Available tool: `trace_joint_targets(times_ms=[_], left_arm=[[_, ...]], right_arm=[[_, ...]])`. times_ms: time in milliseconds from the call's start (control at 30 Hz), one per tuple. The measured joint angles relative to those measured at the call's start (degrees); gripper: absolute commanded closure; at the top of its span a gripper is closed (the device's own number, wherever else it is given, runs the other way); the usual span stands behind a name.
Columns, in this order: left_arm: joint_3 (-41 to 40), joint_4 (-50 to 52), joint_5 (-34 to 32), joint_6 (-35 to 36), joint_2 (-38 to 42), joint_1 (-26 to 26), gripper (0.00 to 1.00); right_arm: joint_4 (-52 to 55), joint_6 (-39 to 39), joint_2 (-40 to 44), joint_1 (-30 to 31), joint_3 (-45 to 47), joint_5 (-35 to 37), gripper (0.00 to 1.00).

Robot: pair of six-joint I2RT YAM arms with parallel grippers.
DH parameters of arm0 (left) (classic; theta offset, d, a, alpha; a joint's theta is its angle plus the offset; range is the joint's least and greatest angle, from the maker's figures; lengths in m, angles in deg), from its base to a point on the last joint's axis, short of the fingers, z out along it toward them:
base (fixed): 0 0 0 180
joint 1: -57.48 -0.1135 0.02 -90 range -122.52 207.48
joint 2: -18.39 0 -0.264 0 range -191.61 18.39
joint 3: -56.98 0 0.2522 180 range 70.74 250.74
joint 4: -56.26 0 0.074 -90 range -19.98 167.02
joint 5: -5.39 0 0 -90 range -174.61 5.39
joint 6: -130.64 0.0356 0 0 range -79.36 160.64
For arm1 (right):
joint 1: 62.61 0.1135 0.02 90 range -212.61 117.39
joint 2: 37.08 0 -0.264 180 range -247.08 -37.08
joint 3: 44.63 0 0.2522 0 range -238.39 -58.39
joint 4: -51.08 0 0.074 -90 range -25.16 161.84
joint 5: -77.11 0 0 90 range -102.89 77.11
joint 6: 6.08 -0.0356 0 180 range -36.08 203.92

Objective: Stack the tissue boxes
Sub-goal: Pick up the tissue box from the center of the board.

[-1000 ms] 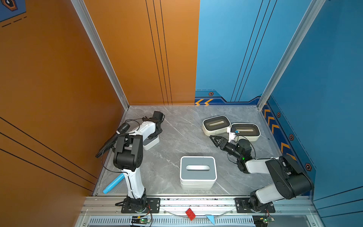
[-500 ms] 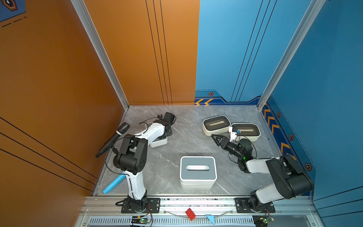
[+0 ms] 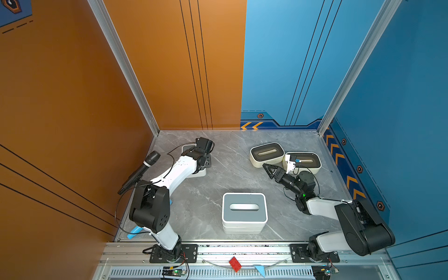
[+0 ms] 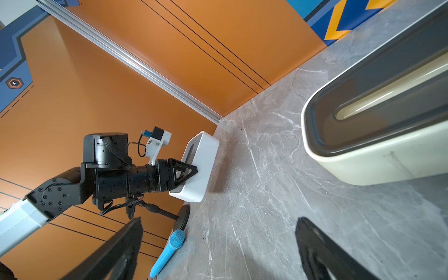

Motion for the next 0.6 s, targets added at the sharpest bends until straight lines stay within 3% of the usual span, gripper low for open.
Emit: trace_joint_targets(times_ms=[433,600], left_arm=[[-0.8,-2.1,3.8,9.1,2.2,-0.9,0.56],[-0.8,-5.7,5.4,12.3,3.6,-0.9,0.56]], right_arm=[[7.4,5.0,3.6,-0.1,0.0,1.3,0.00],[9.0,5.4,8.3,-5.0,2.3,1.9,0.00]])
